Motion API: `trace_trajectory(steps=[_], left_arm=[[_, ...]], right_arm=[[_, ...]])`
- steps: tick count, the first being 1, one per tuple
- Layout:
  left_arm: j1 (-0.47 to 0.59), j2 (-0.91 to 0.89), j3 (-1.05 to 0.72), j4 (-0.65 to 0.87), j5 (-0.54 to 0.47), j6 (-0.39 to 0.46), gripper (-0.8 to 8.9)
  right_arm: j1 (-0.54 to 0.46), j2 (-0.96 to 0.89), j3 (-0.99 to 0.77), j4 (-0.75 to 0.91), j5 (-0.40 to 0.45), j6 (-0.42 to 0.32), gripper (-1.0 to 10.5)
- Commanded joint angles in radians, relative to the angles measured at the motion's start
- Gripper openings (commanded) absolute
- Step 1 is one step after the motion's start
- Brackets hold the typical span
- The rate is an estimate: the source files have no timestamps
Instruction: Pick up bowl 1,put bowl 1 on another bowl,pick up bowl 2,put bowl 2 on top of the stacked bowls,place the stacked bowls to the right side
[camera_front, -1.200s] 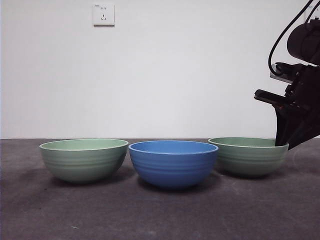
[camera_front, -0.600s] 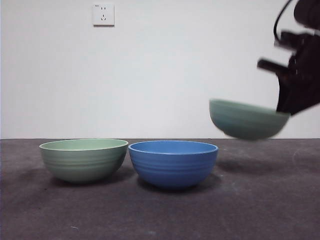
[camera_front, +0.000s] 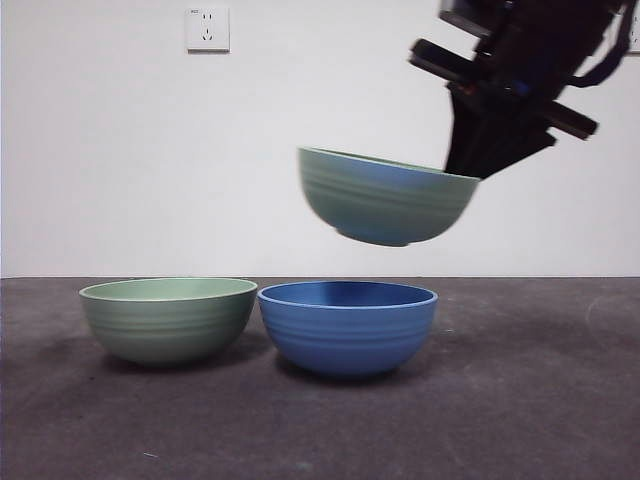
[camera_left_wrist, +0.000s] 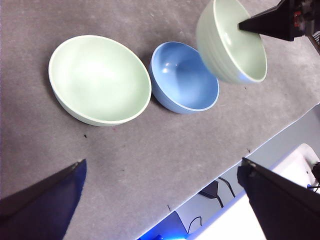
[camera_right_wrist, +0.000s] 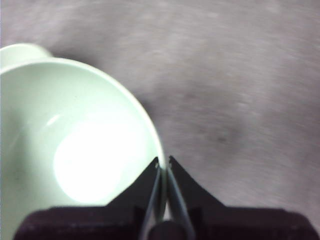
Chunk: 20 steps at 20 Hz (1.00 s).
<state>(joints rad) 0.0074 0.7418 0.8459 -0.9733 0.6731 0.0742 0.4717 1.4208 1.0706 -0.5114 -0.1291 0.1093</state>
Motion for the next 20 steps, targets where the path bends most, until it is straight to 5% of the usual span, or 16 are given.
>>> trace_trajectory(steps=[1,13,20], left_arm=[[-0.002,-0.003,0.006,0.002,0.004,-0.002,5.99],[-0.003,-0.003,0.006,0.0,-0.005,-0.002,5.98],[-0.003,0.006,0.006,0.004,-0.02,-0.002,5.99]], right_arm=[[0.018,0.051,0.014,0.008,0.013,0.007,-0.1],[0.068,0.218,0.019,0.061,0.039,0.013,-0.1],[0.073,0.217,0.019,0.057,0.024,0.013,2.0]])
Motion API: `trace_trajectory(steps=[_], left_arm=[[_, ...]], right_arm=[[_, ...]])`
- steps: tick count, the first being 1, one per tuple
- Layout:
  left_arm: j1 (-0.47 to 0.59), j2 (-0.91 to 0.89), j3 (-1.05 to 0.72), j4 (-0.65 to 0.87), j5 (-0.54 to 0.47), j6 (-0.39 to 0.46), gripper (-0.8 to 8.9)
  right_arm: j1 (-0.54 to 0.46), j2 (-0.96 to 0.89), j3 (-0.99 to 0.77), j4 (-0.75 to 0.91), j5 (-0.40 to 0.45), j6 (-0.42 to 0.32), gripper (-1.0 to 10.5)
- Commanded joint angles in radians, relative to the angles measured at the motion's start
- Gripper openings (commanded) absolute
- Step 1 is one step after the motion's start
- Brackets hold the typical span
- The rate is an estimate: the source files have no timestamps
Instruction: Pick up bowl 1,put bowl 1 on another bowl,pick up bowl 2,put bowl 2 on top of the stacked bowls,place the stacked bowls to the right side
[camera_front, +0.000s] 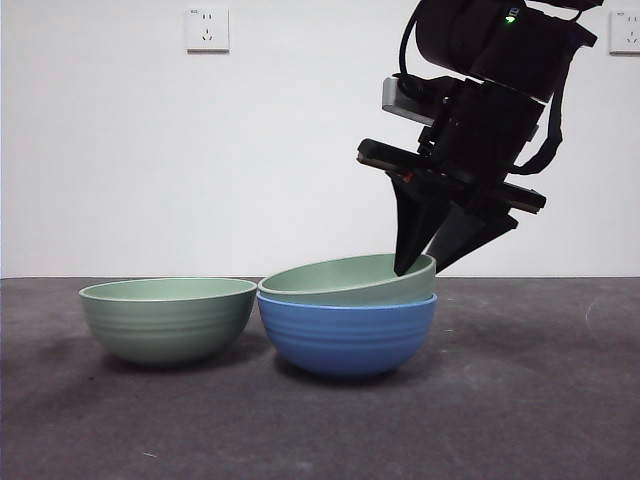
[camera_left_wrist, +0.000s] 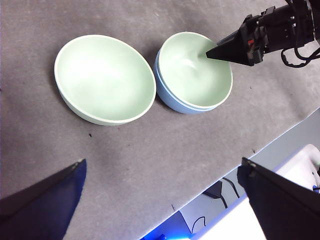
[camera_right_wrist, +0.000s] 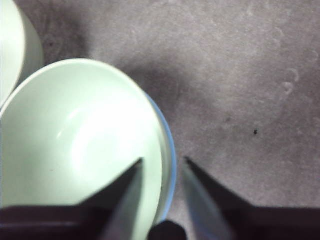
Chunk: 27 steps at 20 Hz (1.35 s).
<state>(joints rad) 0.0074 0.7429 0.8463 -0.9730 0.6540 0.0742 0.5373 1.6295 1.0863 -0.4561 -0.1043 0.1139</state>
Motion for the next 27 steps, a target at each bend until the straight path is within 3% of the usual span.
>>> trace_trajectory(steps=[1,4,8,11,19,24,25,27], left_arm=[[-0.003,0.012,0.006,0.006,-0.001,-0.003,5.99],[-0.01,0.053,0.006,0.022,-0.016,-0.002,5.99],[-0.047,0.139,0.006,0.075,-0.106,-0.003,5.98],[-0.081,0.234,0.006,0.161,-0.191,-0.031,5.98],[-0.195,0.562,0.007,0.47,-0.407,-0.139,5.93],[-0.236,0.728,0.014,0.559,-0.521,-0.164,5.91],[-0.239,0.745,0.014,0.563,-0.534,-0.175,5.5],[-0.244,0.754,0.014,0.569,-0.536,-0.181,3.76]], right_arm=[[0.011,0.009,0.004,0.002,-0.001,0.009,2.0],[0.016,-0.001,0.004,0.001,-0.001,0.009,2.0],[0.014,-0.098,0.005,-0.021,0.021,0.009,2.0],[0.013,-0.231,0.005,-0.062,0.087,0.008,2.0],[0.013,-0.606,0.005,-0.236,0.113,0.009,2.0],[0.013,-0.727,0.005,-0.337,0.114,0.009,2.0],[0.013,-0.736,0.005,-0.348,0.114,0.009,2.0],[0.013,-0.743,0.005,-0.365,0.114,0.009,2.0]])
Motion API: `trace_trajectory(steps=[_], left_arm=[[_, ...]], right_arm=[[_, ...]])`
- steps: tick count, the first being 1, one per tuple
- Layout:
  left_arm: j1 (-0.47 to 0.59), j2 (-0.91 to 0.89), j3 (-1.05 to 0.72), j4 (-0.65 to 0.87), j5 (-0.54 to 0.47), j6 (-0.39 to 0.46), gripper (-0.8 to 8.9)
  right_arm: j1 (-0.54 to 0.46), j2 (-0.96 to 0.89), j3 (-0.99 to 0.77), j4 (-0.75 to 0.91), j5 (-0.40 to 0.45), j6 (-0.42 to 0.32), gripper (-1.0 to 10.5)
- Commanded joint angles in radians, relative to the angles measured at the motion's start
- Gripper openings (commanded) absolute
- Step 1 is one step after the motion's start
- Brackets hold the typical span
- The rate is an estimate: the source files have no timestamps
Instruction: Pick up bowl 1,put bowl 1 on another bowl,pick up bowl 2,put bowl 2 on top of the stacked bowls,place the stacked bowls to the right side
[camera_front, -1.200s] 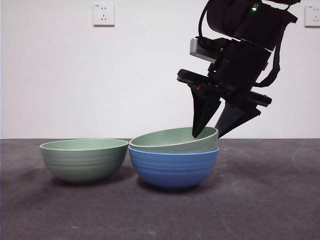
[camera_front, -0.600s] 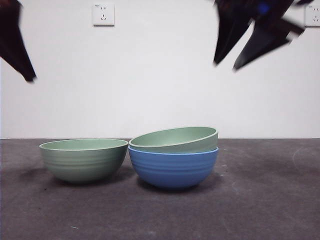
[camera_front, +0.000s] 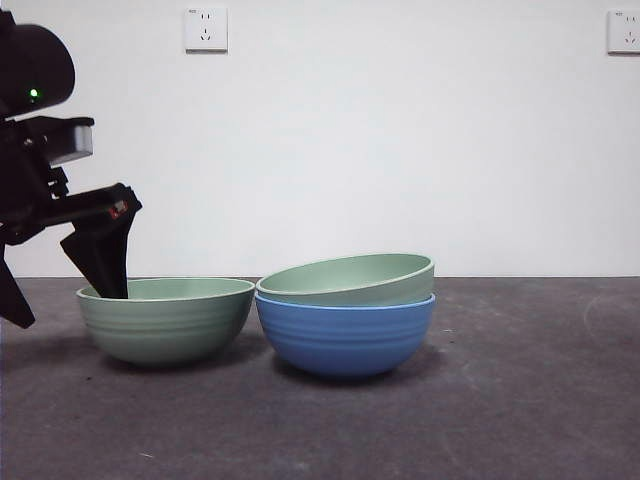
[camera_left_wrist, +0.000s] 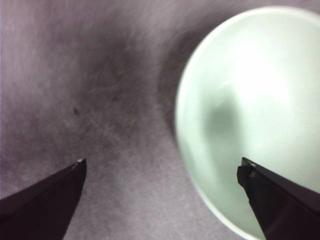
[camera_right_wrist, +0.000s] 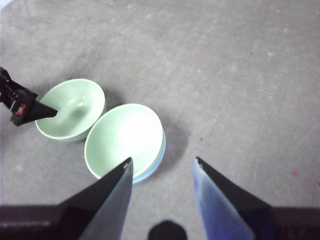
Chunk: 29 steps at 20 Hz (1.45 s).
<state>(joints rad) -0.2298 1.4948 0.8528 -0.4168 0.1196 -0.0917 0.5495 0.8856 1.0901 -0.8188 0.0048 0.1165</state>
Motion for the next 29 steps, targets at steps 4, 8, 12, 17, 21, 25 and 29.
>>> trace_trajectory(steps=[4,8,12,17,21,25,29], left_arm=[[-0.006,0.002,0.008,0.036,0.043,-0.018,0.72],[-0.006,0.002,0.008,0.047,0.072,-0.024,-0.09],[-0.006,0.002,0.008,0.045,0.072,-0.043,-0.08],[-0.006,0.0,0.051,0.01,0.072,-0.044,-0.08],[-0.029,-0.016,0.219,-0.155,0.072,-0.039,-0.08],[-0.126,-0.019,0.417,-0.29,0.071,-0.017,-0.08],[-0.253,-0.018,0.478,-0.262,0.043,-0.017,-0.08]], right_arm=[[0.0,0.005,0.001,-0.006,0.005,0.006,2.0],[0.0,0.005,0.001,-0.01,0.004,0.006,2.0],[0.0,0.005,0.001,-0.023,0.002,0.006,2.0],[0.0,0.005,0.001,-0.029,0.002,0.006,2.0],[0.0,0.005,0.001,-0.031,0.002,0.006,2.0],[0.0,0.005,0.001,-0.045,0.002,0.006,2.0],[0.0,0.005,0.001,-0.059,0.002,0.006,2.0]])
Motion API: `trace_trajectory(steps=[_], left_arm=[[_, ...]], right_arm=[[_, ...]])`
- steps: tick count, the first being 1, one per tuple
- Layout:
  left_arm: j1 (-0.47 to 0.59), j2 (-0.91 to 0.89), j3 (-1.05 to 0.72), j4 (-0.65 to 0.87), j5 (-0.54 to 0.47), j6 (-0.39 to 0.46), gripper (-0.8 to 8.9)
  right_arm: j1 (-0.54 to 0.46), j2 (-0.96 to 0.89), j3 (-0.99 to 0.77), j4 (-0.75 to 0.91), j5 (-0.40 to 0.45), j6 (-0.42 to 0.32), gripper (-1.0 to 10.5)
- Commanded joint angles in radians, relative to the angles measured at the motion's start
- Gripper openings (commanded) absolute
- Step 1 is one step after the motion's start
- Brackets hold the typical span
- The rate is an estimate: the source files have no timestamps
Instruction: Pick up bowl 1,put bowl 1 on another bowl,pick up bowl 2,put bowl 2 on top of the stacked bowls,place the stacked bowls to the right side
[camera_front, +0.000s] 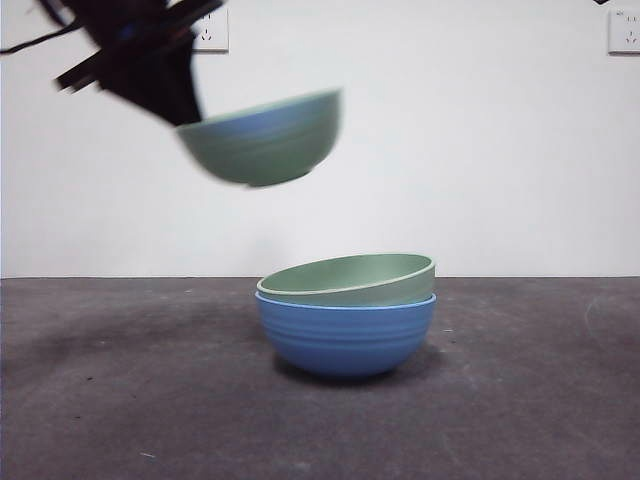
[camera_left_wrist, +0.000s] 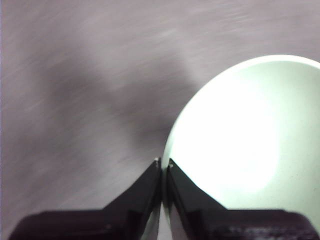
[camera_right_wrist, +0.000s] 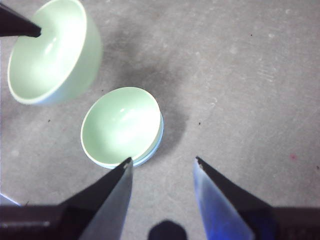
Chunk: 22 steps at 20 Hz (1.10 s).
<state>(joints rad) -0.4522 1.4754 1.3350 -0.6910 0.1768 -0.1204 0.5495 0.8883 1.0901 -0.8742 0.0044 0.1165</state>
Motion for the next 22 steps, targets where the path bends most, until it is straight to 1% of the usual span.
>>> trace_trajectory(steps=[1,4,8,13,18,19,22], left_arm=[[-0.056,0.007,-0.005,0.018,-0.039,0.011,-0.08],[-0.106,0.049,-0.005,0.044,-0.08,0.006,-0.08],[-0.133,0.167,-0.005,0.108,-0.074,-0.037,-0.08],[-0.15,0.292,-0.005,0.128,-0.072,-0.043,-0.08],[-0.164,0.3,-0.005,0.117,-0.063,-0.042,0.03],[-0.164,0.3,-0.005,0.106,-0.063,-0.042,0.35],[-0.164,0.299,-0.005,0.066,-0.039,-0.042,2.74]], right_arm=[[0.0,0.002,0.001,-0.008,0.003,0.006,2.0],[0.0,0.002,0.001,-0.03,0.002,0.006,2.0],[0.0,0.002,0.001,-0.057,0.002,0.006,2.0],[0.0,0.002,0.001,-0.063,0.002,0.006,2.0],[0.0,0.002,0.001,-0.063,0.003,0.006,2.0],[0.0,0.002,0.001,-0.063,0.002,0.006,2.0],[0.0,0.002,0.001,-0.063,0.002,0.006,2.0]])
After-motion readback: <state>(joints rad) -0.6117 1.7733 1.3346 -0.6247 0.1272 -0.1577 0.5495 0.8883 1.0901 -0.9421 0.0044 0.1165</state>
